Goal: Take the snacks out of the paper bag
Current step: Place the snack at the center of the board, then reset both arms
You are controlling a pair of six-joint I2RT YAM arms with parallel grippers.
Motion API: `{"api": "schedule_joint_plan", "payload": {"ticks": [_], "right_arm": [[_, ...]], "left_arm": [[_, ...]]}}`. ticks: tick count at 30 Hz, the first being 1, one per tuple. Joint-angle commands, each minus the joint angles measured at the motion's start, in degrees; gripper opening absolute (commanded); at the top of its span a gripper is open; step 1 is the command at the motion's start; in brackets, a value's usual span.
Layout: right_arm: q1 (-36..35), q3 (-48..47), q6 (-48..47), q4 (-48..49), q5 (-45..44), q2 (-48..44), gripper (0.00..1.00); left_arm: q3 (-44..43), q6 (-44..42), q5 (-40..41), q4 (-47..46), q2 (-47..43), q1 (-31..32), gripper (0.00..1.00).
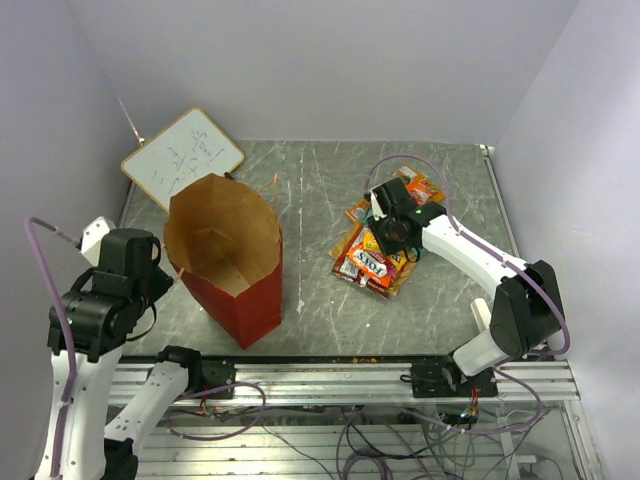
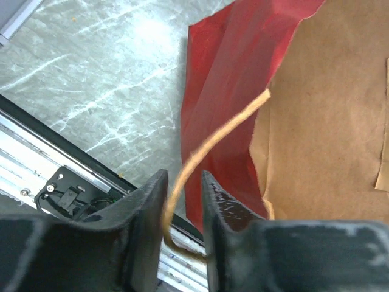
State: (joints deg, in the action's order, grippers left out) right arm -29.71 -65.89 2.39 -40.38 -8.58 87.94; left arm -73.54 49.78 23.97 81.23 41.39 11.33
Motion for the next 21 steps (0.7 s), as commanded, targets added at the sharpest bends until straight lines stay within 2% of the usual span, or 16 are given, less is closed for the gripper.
{"api": "schedule_joint_plan", "payload": {"ticks": [1,7,9,10,11,12,13,18,21], "right_arm": [[-0.16,0.16,1.21,2.14,-1.25,-1.05,0.36],[-0.17,-1.9,2.28,1.88,-0.76,-3.95,0.62],[-0.16,-3.12,2.75,2.32,-0.19,-5.65,0.72],[-0.13,-3.78,3.24,2.7,-0.1,-6.62,0.8],[-0.16,-4.53,3.96,3.15,-0.12,-7.46,0.96],[-0.12,-6.23,5.3,3.09,-0.26,-8.25,1.0],[-0.12,-7.88,6.71,2.62,-0.4,-8.71,1.0],[-0.07,-21.63,10.17,-7.66,-3.09,-7.52,1.0],[-0.06,-26.36,10.7,-9.72,-5.89,-8.95,1.0]], "left_arm": [[-3.8,2.01,4.46,1.94,-1.96,-0.35,0.43],[-9.26,1.19,6.57,2.2,-2.28,-0.35,0.6],[-11.74,0.27,7.23,2.03,-1.68,-0.35,0.72],[-12.92,-0.61,7.43,1.74,-1.22,-0.35,0.81],[-14.26,-1.7,7.64,1.47,-0.66,-0.28,0.91],[-15.56,-2.32,8.04,1.59,0.0,-0.34,0.96],[-17.12,-2.8,8.5,1.71,0.8,-0.35,1.0],[-25.69,-7.15,11.68,0.69,5.02,-0.26,1.0],[-31.83,-13.68,9.43,-4.06,7.93,-0.3,0.96]]}}
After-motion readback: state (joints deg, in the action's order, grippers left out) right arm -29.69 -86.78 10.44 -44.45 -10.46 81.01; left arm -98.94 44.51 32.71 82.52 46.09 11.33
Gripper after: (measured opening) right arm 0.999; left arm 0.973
